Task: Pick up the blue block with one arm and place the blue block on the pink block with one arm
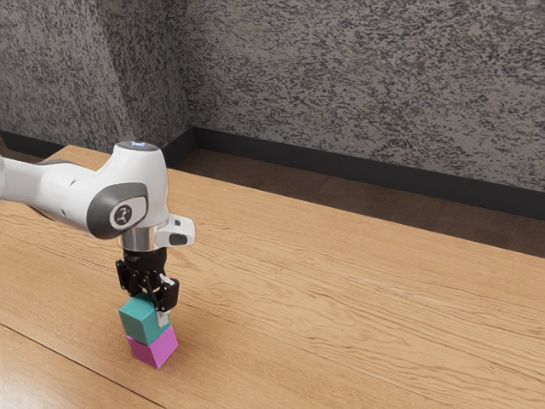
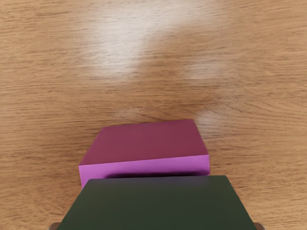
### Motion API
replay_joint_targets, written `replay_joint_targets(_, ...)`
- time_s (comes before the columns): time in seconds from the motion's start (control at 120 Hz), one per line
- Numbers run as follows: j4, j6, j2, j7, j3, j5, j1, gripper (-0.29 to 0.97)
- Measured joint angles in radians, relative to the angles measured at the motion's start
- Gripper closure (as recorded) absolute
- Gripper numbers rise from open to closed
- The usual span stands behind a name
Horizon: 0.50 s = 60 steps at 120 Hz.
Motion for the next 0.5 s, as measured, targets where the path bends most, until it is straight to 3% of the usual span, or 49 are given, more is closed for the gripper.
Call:
replay_joint_targets(0.192,0.0,0.0,0.003,0.0,0.0,0.001,0.0,0.28)
replay_joint_targets(0.5,0.0,-0.002,0.005,0.006,0.0,-0.002,0.006,0.07)
